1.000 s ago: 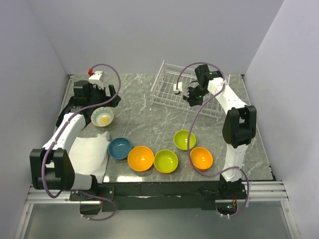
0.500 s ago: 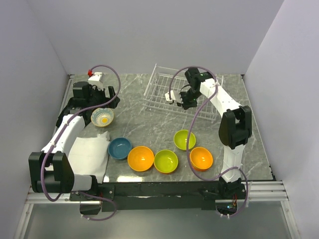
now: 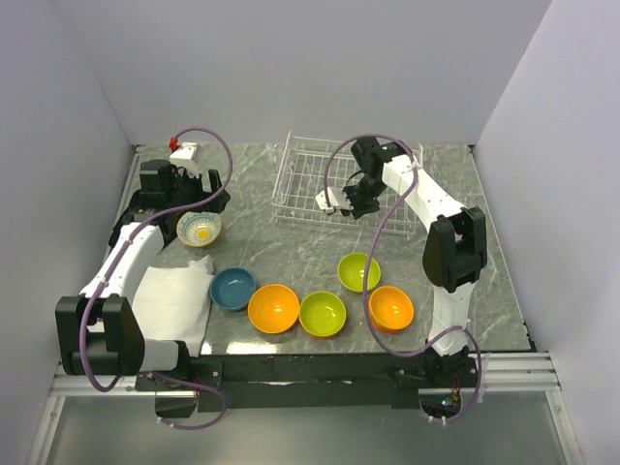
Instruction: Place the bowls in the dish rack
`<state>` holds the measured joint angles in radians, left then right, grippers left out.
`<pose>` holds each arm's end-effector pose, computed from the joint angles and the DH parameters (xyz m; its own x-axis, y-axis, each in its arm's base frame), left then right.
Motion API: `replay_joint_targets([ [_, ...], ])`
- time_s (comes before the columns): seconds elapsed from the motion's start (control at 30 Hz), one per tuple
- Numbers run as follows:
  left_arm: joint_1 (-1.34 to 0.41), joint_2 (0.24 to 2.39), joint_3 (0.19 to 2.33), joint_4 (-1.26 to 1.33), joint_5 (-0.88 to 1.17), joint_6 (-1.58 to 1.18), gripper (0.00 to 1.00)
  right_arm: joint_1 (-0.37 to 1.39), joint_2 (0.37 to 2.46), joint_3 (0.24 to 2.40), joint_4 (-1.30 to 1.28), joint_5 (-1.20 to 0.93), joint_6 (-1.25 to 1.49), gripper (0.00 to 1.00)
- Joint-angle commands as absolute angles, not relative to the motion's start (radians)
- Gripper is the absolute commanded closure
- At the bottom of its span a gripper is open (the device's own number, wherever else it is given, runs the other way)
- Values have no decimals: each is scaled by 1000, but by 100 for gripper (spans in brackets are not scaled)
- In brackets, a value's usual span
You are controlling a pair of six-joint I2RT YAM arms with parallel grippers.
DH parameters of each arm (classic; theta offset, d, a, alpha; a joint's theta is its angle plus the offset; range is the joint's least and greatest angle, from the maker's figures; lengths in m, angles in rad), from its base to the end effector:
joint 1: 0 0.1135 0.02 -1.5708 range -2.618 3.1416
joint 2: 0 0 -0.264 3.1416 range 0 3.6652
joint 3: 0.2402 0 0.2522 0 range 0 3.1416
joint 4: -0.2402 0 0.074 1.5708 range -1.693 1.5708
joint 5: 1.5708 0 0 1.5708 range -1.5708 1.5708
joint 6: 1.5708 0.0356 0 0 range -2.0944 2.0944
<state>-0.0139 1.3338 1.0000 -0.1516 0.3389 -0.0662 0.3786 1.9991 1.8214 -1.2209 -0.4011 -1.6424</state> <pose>0.3041 -0.0161 0.2964 -0.4858 -0.0556 -0.8723 0.2756 0.9373 -0.2133 0.3662 0.1606 0.2642 0.4669 -0.8025 -0.3714 -0.8843 -0.4226 -0.1984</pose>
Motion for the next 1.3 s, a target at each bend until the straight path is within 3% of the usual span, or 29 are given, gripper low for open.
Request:
replay_joint_targets([
  [0.0,-11,1298,1006,-150,333,-55,3,440,2026,1749,-1281,-442,-1736,100],
  [0.7,23,1235,934,-130,348,-74,3,380,2032,1710,-1218,-204,-1833,100],
  [1.0,25,1229,917,-117,353,-81,3,330,2030,1735,-1216,-199,-1867,100],
  [1.27,28,1203,919,-127,368,-101,3,362,1950,1767,-1238,-310,-1743,63],
])
